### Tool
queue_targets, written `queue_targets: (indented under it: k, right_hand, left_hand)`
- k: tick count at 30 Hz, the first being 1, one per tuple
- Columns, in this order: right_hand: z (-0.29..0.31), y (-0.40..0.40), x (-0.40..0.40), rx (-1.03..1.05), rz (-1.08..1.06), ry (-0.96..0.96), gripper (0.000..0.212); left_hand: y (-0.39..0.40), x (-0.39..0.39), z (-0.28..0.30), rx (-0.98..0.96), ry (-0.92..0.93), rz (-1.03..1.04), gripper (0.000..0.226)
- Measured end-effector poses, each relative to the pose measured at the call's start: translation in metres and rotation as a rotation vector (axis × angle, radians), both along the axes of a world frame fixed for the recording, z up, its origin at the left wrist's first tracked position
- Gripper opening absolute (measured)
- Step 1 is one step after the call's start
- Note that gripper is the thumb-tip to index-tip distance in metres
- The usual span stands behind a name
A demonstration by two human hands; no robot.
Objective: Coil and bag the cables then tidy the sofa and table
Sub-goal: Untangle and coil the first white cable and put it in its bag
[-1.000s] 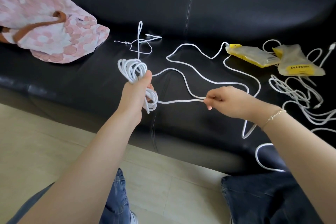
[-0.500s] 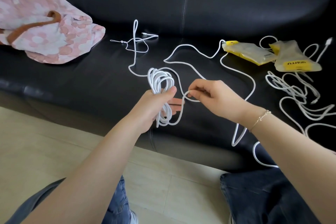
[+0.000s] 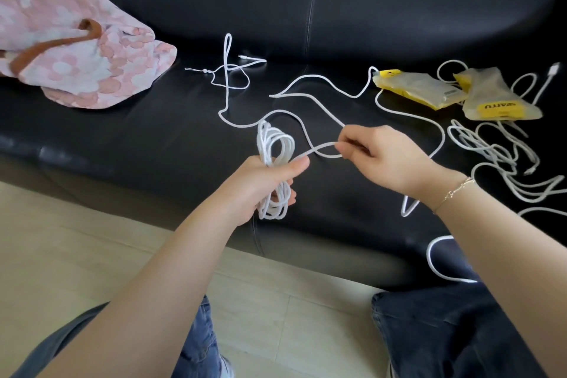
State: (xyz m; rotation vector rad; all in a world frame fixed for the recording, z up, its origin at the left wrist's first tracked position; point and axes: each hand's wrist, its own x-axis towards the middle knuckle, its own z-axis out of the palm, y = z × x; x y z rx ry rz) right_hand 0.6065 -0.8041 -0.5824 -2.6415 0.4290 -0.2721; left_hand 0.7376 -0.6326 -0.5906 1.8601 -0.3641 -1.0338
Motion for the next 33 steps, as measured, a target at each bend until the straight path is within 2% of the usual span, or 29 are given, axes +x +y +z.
queue_targets:
  k: [3,6,11,14,18,20,25,28,31,33]
  right_hand:
    - [0.0,0.006,0.001,-0.117,0.053,-0.134,0.019]
    - [-0.002,0.008,0.003,-0.167,0.029,-0.173,0.024]
    - [-0.005,0.004,0.005,-0.056,-0.074,-0.104,0.031]
    - [-0.004,0.0,0.003,-0.01,-0.067,-0.043,0.022]
    - [-0.002,-0.004,-0.001,0.018,-0.001,-0.006,0.012]
    - [-0.004,-0.001,0.0,-0.003,0.02,-0.012,0.012]
    - [-0.01,0.015,0.007,-0.092,0.054,-0.118,0.013]
    - [-0.012,0.021,0.01,-0.126,0.071,-0.128,0.014]
    - [-0.012,0.016,0.008,-0.128,0.043,-0.087,0.019]
    - [-0.009,0.01,0.005,-0.121,0.023,-0.077,0.03]
  left_hand:
    - [0.001,-0.003,-0.004,0.049,-0.012,-0.098,0.035]
    - [-0.002,-0.008,-0.006,-0.069,0.076,-0.104,0.031]
    - [-0.006,-0.002,-0.002,-0.189,0.165,0.206,0.033]
    - [-0.007,0.003,-0.001,-0.21,0.263,0.343,0.033]
    - [-0.008,0.003,-0.001,-0.226,0.352,0.423,0.031]
    - [-0.006,0.004,0.0,-0.233,0.353,0.419,0.03]
    - [-0.003,-0.002,-0.001,-0.173,0.207,0.242,0.031]
    - [-0.004,-0.008,-0.001,-0.218,0.306,0.222,0.028]
    - [-0.003,0.0,0.002,-0.317,0.525,0.389,0.03]
    - [0.0,0.01,0.006,-0.398,0.641,0.536,0.031]
